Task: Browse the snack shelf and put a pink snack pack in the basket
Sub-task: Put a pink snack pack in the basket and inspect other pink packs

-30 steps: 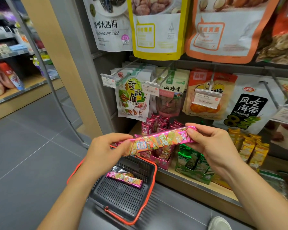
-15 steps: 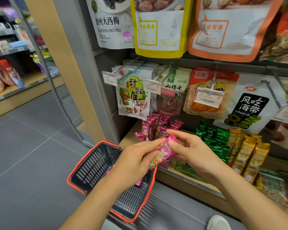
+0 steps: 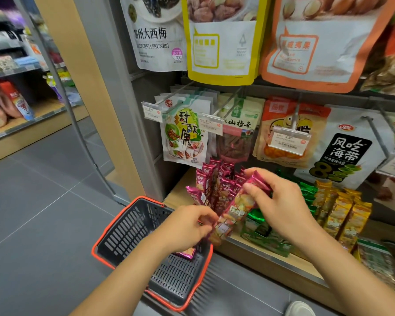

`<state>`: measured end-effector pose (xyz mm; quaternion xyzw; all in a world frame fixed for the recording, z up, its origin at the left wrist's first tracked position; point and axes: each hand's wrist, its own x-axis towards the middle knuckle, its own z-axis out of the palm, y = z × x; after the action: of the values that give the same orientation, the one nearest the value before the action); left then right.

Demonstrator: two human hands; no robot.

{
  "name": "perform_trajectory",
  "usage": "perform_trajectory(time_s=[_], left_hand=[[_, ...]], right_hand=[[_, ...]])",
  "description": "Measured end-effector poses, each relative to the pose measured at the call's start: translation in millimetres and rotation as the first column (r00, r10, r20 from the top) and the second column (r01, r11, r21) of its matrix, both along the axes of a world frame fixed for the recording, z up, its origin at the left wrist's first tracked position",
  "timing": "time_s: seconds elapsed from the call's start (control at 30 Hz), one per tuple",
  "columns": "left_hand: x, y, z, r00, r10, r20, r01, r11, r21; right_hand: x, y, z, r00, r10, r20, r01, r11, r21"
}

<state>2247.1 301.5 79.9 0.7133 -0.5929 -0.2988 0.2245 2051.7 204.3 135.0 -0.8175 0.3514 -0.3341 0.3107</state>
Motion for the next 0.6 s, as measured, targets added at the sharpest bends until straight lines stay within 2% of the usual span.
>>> perform_trajectory(time_s=[0.07,0.17,0.27,0.37,0.47,0.6], left_hand=[[12,-10,0,0.989,-0.056,0.135,0.043,0.994,0.097],[27,-34,5,0.951,0.03,0.309,-0.037,0.999,0.017],[40,-55,-2,0.929,0.16,0.333,-0.134,0.986,-0.101],[45,-64,-27,0.906,0.168,0.388,-0.161,0.986,-0.05],[45,-72,-50,0.906,0.13,0.403,-0.157,0.987,0.033],[48,-83,-62,0.913,0.151,0.38,-0.15,0.988,-0.034]], right_hand=[[2,-4,4,0.999,-0.033,0.038,0.035,0.998,-0.05],[10,-8,8,0.996,-0.049,0.08,0.059,0.991,-0.123],[25,-17,11,0.995,-0.062,0.083,0.076,0.982,-0.174],[45,-28,4,0.999,-0.054,0.002,0.053,0.977,-0.206],[60,-40,-13,0.995,-0.053,-0.09,0.039,0.987,-0.153],[73,-56,-43,0.975,-0.076,-0.21,0.061,0.995,-0.076]])
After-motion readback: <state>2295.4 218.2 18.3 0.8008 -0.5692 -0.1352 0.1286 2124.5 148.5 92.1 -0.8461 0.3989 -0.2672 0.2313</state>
